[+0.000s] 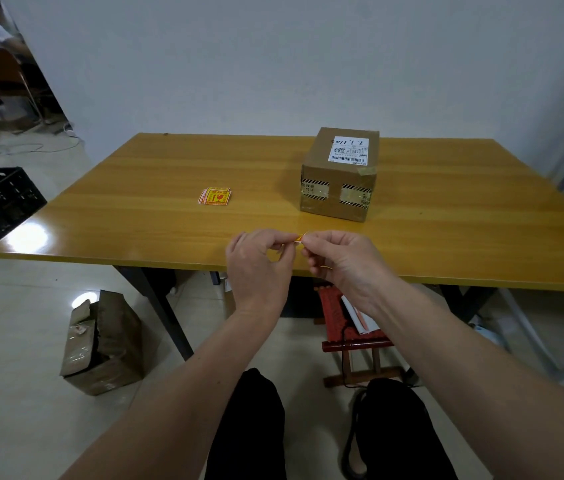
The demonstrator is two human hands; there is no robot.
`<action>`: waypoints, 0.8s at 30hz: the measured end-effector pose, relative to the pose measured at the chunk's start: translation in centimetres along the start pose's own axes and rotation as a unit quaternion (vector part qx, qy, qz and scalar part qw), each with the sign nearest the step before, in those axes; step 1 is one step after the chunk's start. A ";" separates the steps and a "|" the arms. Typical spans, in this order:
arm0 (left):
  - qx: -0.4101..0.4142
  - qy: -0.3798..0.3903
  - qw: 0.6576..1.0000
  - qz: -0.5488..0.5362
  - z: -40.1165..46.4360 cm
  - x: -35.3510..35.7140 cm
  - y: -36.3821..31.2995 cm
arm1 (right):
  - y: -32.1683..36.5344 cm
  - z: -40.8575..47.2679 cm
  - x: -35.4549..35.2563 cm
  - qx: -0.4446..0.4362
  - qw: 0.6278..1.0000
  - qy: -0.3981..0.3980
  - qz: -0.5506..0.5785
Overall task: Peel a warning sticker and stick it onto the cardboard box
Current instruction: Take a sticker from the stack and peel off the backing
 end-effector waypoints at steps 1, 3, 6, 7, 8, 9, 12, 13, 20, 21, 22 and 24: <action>-0.005 0.003 1.000 -0.006 0.0 0.1 0.1 | 0.0 0.0 0.0 0.001 1.000 0.001 0.002; -0.014 0.013 1.000 -0.021 0.0 0.3 0.1 | 0.0 -0.1 0.1 0.001 1.000 0.002 0.005; -0.029 0.021 0.998 -0.043 -0.1 0.4 0.1 | 0.1 0.0 0.1 -0.002 1.000 -0.001 0.011; -0.030 0.022 0.998 -0.045 -0.1 0.4 0.0 | 0.1 0.0 0.1 -0.003 1.000 0.000 0.012; -0.031 0.024 0.998 -0.045 -0.1 0.5 0.0 | 0.1 0.0 0.1 -0.003 1.000 0.001 0.013; -0.032 0.026 0.998 -0.046 -0.1 0.5 -0.1 | 0.1 0.0 0.1 -0.003 1.000 0.001 0.013; -0.031 0.032 0.997 -0.055 -0.2 0.5 -0.2 | 0.1 -0.1 0.0 -0.004 1.000 0.003 0.012; -0.031 0.034 0.997 -0.056 -0.3 0.5 -0.2 | 0.1 -0.1 0.0 -0.004 1.000 0.003 0.012; -0.052 0.081 0.994 -0.049 -0.4 1.3 0.0 | 0.3 0.1 -0.5 -0.020 0.999 -0.027 -0.019; -0.060 0.096 0.992 -0.049 -0.4 1.6 0.1 | 0.6 0.1 -0.7 -0.030 0.998 -0.036 -0.035; -0.069 0.111 0.990 -0.045 -0.4 1.9 0.3 | 0.9 0.2 -0.8 -0.040 0.997 -0.045 -0.055; -0.084 0.135 0.986 -0.041 -0.4 2.3 0.8 | 1.4 0.1 -1.1 -0.057 0.992 -0.058 -0.094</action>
Point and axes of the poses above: each hand's wrist, its own z-axis towards the middle knuckle, its own x-axis out of the palm, y = z × x, the point moved 9 cm from there along z, towards the middle knuckle, and after that the axes turned 2 degrees about z, right-handed, at the moved point
